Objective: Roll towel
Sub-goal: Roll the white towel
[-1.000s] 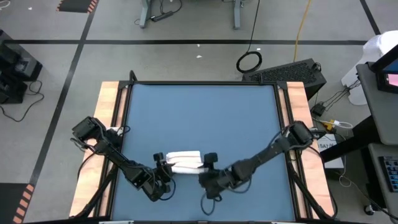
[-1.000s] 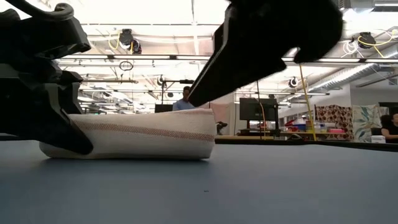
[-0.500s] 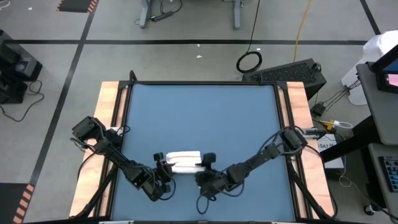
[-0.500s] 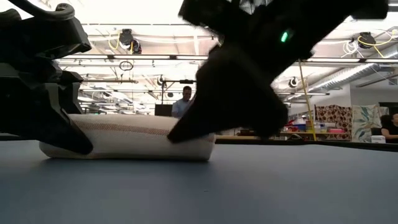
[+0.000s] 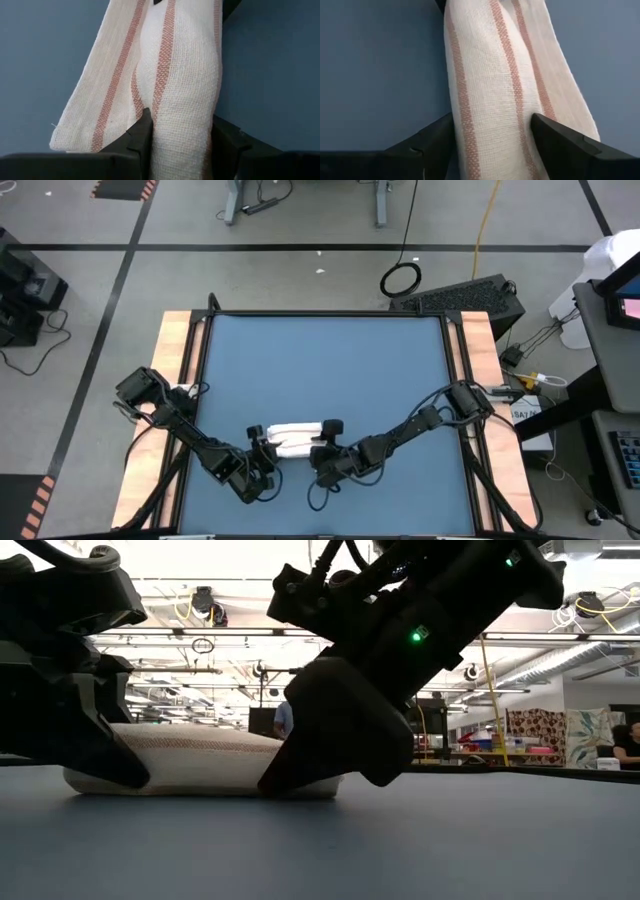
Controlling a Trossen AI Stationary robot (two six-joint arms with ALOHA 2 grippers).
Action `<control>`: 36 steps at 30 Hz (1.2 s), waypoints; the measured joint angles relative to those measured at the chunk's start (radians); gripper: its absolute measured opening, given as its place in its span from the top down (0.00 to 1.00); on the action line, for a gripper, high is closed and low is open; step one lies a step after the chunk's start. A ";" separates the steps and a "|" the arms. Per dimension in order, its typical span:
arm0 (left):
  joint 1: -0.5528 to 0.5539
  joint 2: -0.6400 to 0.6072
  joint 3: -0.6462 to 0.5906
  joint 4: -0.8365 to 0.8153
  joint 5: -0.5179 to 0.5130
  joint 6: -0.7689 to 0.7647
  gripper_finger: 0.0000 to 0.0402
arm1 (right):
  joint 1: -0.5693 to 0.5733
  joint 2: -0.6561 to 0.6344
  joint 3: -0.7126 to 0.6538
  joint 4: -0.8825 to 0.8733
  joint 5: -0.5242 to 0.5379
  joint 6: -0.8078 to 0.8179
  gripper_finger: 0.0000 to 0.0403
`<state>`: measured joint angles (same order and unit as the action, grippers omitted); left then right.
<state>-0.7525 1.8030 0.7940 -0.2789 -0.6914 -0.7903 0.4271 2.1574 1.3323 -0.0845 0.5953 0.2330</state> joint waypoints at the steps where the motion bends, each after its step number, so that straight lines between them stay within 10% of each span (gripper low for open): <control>1: 0.000 0.000 0.000 0.001 0.000 -0.001 0.66 | 0.000 0.000 0.000 0.000 0.001 -0.010 0.37; 14: 0.000 0.000 0.000 0.005 0.000 -0.014 0.66 | 0.048 -0.021 0.000 -0.032 0.124 -0.015 0.37; 28: 0.000 0.000 0.000 0.008 -0.004 -0.016 0.65 | -0.065 -0.024 0.001 -0.063 -0.241 0.082 0.48; 36: -0.007 -0.039 0.037 -0.086 -0.011 -0.014 0.43 | -0.114 -0.024 0.006 -0.104 -0.425 0.175 0.54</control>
<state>-0.7599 1.7641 0.8307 -0.3646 -0.7022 -0.8040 0.3134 2.1330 1.3378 -0.1886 0.1698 0.4084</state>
